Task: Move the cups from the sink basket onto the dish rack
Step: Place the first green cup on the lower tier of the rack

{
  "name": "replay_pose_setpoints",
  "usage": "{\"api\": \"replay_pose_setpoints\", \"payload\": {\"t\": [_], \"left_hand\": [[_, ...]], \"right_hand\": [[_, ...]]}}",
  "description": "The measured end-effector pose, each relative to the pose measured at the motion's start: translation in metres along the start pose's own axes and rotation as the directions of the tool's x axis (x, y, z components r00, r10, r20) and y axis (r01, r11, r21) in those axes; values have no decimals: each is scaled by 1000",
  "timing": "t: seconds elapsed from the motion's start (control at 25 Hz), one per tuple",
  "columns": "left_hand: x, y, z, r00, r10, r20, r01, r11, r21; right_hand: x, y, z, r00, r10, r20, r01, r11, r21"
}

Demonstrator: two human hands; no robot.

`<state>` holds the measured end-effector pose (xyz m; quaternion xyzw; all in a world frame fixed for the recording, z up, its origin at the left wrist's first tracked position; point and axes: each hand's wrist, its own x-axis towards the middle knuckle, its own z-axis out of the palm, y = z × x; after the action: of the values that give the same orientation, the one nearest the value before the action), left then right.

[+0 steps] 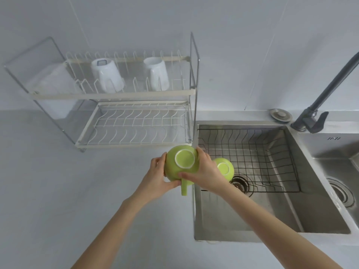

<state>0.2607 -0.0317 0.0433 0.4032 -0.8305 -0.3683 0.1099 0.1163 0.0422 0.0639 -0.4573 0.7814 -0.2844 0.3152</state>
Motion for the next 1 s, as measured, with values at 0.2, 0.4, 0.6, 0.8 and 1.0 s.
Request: {"api": "replay_pose_setpoints", "payload": {"t": [0.2,0.4,0.6,0.8,1.0], "left_hand": [[19,-21,-31,999,22,-48,-24,999,-29],[58,-38,-56,999,18,-30,-20,997,-74],[110,-48,-70,999,20,31,-19,998,-58],[156,-56,-70,999,-36,38,36,999,-5],[177,-64,-64,995,-87,45,86,996,24]], "right_hand": [[24,-33,13,998,-50,-49,51,999,17],[61,-54,15,997,-38,-61,38,999,5],[113,-62,10,998,49,-45,-52,997,-64],[160,-65,6,996,87,-29,-90,991,-95],[185,-61,9,995,94,10,-92,986,-138]]}}
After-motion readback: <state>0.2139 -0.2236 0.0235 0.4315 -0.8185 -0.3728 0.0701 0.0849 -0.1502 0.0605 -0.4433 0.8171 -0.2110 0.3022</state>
